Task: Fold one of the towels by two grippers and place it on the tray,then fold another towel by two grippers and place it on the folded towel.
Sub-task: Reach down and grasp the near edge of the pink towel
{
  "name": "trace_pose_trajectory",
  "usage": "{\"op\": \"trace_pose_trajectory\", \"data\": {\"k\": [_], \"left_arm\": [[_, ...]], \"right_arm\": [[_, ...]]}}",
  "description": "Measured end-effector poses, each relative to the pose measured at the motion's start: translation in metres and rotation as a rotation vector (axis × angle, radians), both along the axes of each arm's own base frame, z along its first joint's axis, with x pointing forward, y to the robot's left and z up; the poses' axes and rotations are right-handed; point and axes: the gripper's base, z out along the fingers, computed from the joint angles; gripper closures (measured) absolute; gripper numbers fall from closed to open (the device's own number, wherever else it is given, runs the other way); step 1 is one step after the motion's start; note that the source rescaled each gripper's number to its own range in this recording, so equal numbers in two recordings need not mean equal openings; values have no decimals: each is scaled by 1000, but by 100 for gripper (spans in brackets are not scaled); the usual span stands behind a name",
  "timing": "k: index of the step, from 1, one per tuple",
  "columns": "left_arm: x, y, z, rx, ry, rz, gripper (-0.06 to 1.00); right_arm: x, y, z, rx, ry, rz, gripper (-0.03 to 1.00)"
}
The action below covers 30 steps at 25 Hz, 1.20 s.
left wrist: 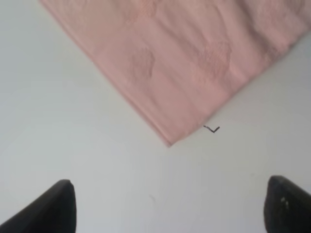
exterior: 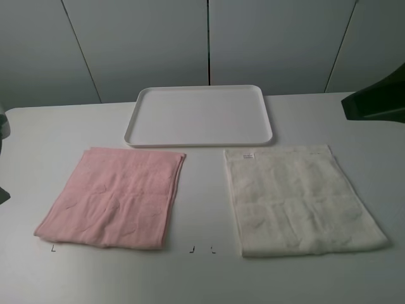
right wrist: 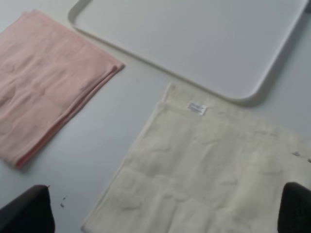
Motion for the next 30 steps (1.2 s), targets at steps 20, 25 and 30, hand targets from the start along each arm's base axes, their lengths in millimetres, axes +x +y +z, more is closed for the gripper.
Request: {"op": "trace_pose_trajectory", "data": {"k": [20,25,30], "left_arm": [[42,-22,-105,245,198,-584,-6],[44,-21,-106,269,171,-649,-6],[41,-20,-111,290,156,-709,-6]], "right_arm": [[26,81,-56,-194,128,446,-3],[27,107,-79,-240,167,538,-3],[27,133,-93,-287,183,644,-3]]}}
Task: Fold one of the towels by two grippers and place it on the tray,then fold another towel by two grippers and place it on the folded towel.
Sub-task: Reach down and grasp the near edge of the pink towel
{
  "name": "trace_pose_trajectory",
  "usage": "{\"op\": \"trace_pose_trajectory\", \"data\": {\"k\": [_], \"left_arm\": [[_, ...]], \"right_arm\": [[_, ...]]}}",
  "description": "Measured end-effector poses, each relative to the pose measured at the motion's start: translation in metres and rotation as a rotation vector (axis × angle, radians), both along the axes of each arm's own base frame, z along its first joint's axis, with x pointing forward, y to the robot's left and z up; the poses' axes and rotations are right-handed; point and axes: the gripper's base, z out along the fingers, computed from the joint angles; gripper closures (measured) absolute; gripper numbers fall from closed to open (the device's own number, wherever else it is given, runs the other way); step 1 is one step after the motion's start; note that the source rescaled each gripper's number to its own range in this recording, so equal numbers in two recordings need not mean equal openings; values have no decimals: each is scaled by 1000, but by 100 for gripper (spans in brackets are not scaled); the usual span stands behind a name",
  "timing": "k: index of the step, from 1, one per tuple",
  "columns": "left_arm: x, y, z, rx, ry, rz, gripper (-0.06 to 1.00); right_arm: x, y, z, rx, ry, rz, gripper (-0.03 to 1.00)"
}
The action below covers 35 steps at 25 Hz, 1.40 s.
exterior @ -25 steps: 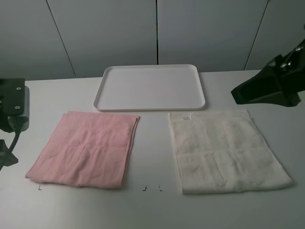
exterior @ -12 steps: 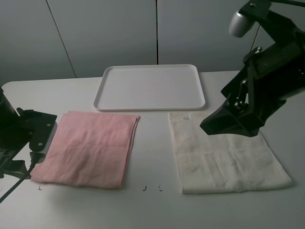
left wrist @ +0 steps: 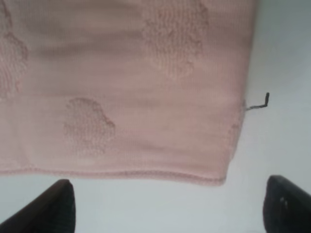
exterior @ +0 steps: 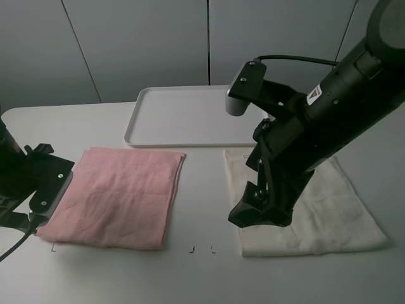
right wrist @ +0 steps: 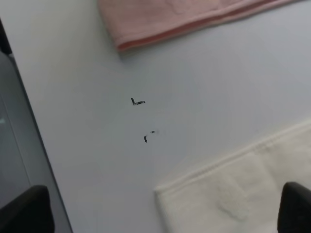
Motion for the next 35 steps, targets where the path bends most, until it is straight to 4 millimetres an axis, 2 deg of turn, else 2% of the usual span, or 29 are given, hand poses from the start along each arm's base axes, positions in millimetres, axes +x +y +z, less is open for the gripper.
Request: {"op": "trace_pose_trajectory", "data": {"k": [6,12,16,21,26,35], "left_arm": [[-16,4,-19,21,54,-54,-6],[-14,4,-28,21,53,-68,-6],[-13,3,-35,24,69,-72,-6],[-12,4,-38,34,71,-90,-6],[-12,7,-38,64,66,-79,-6],[-10,6,-38,51,43,-57,-6]], "right_arm": [[3,45,-3,-59,-36,138,-3],[8,81,-18,-131,12,217,-3],[4,99,-28,-181,15,287,-3],[-8,112,-41,-226,19,355,-3],[-7,115,-59,-262,59,359,-3],[-6,122,-63,-238,67,342,-3]]}}
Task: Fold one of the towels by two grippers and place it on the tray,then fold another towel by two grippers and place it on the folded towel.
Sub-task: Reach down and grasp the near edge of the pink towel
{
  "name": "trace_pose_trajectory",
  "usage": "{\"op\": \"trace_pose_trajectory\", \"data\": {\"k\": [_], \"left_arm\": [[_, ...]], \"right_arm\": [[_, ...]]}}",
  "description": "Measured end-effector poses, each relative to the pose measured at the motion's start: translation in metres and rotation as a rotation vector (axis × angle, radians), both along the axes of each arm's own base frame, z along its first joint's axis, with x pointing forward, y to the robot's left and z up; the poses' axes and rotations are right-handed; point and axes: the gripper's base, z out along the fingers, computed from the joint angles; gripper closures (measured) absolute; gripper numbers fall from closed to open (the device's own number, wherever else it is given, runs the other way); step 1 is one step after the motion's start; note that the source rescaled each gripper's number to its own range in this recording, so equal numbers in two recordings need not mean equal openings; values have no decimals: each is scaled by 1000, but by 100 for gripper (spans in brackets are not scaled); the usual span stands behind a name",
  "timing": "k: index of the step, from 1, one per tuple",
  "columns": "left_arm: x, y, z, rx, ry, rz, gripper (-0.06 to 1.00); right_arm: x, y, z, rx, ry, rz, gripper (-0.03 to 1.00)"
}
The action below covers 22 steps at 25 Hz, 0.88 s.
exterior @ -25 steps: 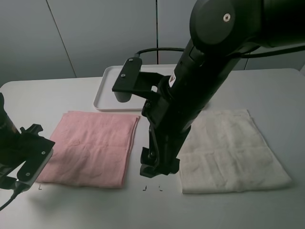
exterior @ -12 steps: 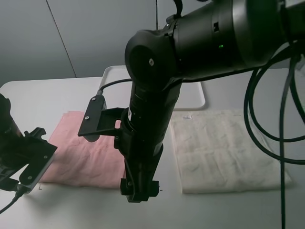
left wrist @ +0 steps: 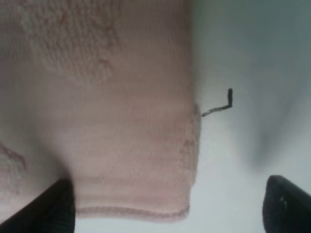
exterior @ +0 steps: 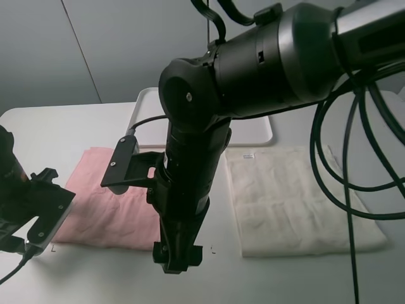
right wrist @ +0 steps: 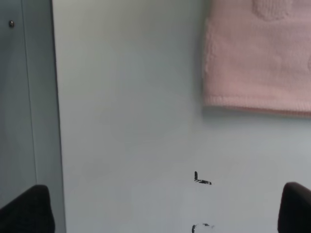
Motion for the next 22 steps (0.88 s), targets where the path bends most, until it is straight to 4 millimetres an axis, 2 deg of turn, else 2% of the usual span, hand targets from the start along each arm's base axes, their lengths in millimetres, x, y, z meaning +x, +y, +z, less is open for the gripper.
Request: {"op": "trace_pose_trajectory", "data": {"k": [3,6,11,19,22], "left_arm": [[2,-2,-3,-24,-14,20,-6],[1,-2,-9,-22,10,25,-6],[2,-2,-10,-18,9,17,-6],[2,-2,-10,-16,9,13,-6],[2,-2,-10,-15,8,12,-6]], "right_arm": [[2,3,-5,-7,4,0,-3],[6,10,-4,5,-3,0,-3],[10,16,-2,19,-10,0,-3],[-3,40,-30,-19,7,69,-3],[-2,46,-39,-7,-7,68,-3]]}}
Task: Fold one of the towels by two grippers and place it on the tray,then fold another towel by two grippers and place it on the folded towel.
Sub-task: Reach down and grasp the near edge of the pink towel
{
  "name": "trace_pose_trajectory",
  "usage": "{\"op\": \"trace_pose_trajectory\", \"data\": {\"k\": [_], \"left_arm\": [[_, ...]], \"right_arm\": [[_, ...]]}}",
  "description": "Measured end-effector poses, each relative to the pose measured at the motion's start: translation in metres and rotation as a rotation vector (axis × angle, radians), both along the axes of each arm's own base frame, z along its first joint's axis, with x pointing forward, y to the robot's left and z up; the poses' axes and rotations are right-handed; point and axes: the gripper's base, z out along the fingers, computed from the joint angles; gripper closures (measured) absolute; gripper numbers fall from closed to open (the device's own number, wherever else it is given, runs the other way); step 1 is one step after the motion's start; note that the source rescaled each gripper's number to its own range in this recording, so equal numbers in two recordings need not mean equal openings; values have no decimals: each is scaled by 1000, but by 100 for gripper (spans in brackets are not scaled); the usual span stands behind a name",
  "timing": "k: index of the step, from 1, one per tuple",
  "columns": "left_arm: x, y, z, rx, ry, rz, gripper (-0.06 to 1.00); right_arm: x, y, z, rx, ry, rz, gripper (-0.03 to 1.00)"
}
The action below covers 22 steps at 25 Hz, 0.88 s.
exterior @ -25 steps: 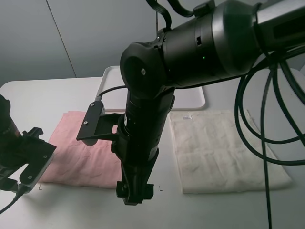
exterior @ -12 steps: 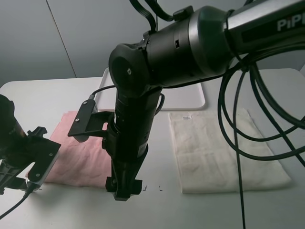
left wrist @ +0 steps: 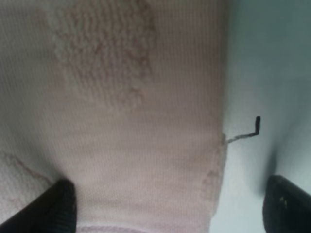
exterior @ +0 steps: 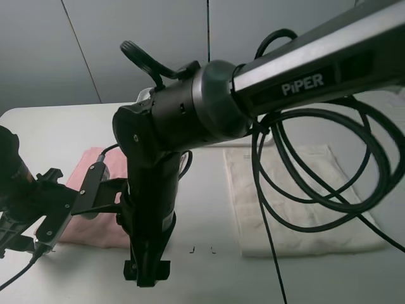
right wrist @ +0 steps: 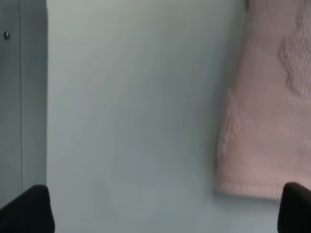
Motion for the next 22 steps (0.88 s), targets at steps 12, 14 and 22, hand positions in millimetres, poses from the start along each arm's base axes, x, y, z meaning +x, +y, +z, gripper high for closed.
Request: {"op": "trace_pose_trajectory", "data": {"k": [12,14,22], "left_arm": [[0,0,0,0,0,0,-6],[0,0,0,0,0,0,-6],[0,0,0,0,0,0,-6]], "right_arm": [[12,4,-35,-36,-93,0,-3],[14,4,-37,-47,-104,-8,-3],[16,6,-40,-34,-119,-58,0]]}}
